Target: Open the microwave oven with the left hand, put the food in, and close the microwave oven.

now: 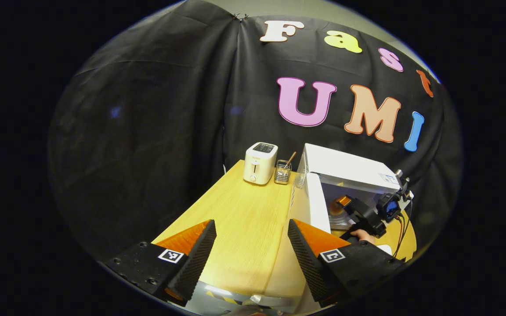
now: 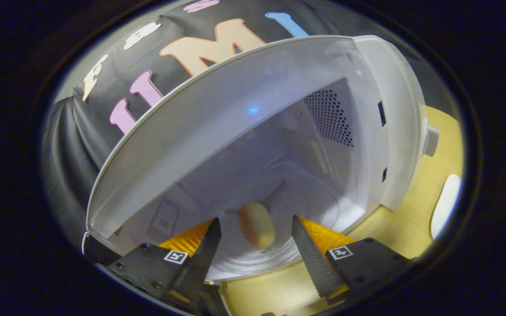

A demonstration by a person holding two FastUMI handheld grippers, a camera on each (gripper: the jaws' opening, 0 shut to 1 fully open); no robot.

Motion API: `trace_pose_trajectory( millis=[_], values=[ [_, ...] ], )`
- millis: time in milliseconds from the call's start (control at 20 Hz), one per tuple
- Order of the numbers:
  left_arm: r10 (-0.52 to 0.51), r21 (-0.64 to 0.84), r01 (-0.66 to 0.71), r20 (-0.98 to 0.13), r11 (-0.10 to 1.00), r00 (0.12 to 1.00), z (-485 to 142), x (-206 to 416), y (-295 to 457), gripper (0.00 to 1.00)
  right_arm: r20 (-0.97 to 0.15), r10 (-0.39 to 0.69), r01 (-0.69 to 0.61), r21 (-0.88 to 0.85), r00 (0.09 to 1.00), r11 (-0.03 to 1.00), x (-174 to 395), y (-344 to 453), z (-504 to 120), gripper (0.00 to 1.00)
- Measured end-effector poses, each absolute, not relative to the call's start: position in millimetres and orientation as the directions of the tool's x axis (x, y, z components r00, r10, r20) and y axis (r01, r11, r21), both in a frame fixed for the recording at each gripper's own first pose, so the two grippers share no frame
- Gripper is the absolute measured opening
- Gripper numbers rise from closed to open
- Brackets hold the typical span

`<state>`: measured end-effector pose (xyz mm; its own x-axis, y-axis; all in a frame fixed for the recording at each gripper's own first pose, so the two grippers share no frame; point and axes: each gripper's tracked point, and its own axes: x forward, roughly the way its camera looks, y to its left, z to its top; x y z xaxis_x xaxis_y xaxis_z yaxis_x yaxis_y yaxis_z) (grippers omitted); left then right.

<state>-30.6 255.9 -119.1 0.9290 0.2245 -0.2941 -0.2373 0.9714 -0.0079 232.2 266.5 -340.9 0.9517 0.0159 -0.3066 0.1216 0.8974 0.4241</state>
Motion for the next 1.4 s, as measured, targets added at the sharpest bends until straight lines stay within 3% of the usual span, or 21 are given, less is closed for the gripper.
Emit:
trace_pose_trajectory(
  millis=[50,100,200,300,350,800,850,1000,1050,1100,1150,1300,1350,1400],
  values=[
    [0.229,-0.006,-0.241,-0.292,0.971,0.929,-119.0,-31.2,258.6,0.96,-0.3,0.018,0.112,0.41,0.954,0.905,228.1,263.7,-337.5,0.91],
    [0.233,-0.004,-0.245,-0.292,0.97,0.928,-119.6,-30.7,260.4,0.96,-0.295,0.022,0.101,0.394,0.955,0.914,222.9,260.8,-333.5,0.99],
    [0.238,-0.004,-0.25,-0.29,0.968,0.927,-119.7,-32.5,264.2,0.96,-0.281,0.025,0.079,0.353,0.959,0.932,207.8,253.0,-323.1,1.0],
    [0.242,-0.008,-0.255,-0.291,0.967,0.926,-121.6,-33.3,268.1,0.96,-0.273,0.033,0.059,0.32,0.961,0.945,192.0,246.2,-314.2,0.99],
    [0.242,-0.012,-0.257,-0.296,0.966,0.924,-123.2,-34.4,269.3,0.96,-0.276,0.037,0.052,0.31,0.961,0.949,183.5,242.5,-311.3,0.91],
    [0.211,-0.022,-0.228,-0.304,0.973,0.929,-131.9,-38.6,268.8,0.92,-0.276,0.036,0.026,0.217,0.96,0.976,110.5,208.5,-277.9,0.91],
    [0.206,-0.023,-0.223,-0.306,0.974,0.929,-133.1,-39.5,269.1,0.88,-0.268,0.03,0.025,0.2,0.963,0.98,104.1,205.3,-271.9,1.0],
    [0.166,-0.039,-0.189,-0.323,0.981,0.932,-140.0,-40.7,262.2,0.77,-0.241,0.0,0.037,0.15,0.97,0.988,83.9,193.7,-252.8,0.99],
    [0.152,-0.042,-0.176,-0.329,0.984,0.932,-142.2,-41.8,259.4,0.73,-0.236,-0.011,0.044,0.138,0.972,0.989,75.9,190.0,-247.1,0.91],
    [0.141,-0.041,-0.164,-0.335,0.986,0.932,-145.4,-41.9,258.2,0.76,-0.232,-0.022,0.053,0.13,0.972,0.99,69.7,185.8,-242.8,0.91],
    [0.133,-0.036,-0.154,-0.338,0.987,0.932,-147.6,-42.8,257.1,0.65,-0.23,-0.029,0.06,0.125,0.973,0.99,64.0,181.7,-239.5,0.91],
    [0.104,-0.006,-0.114,-0.365,0.993,0.925,-156.9,-44.6,254.0,0.53,-0.242,-0.054,0.084,0.115,0.969,0.99,47.5,171.3,-232.9,0.91],
    [0.1,0.004,-0.106,-0.369,0.994,0.924,-158.3,-45.3,254.5,0.3,-0.242,-0.06,0.089,0.11,0.968,0.99,42.9,167.9,-229.9,0.91],
    [0.099,0.007,-0.104,-0.373,0.995,0.922,-158.6,-44.4,256.8,0.29,-0.24,-0.066,0.094,0.105,0.969,0.99,38.2,165.6,-226.7,0.91]
  ],
)
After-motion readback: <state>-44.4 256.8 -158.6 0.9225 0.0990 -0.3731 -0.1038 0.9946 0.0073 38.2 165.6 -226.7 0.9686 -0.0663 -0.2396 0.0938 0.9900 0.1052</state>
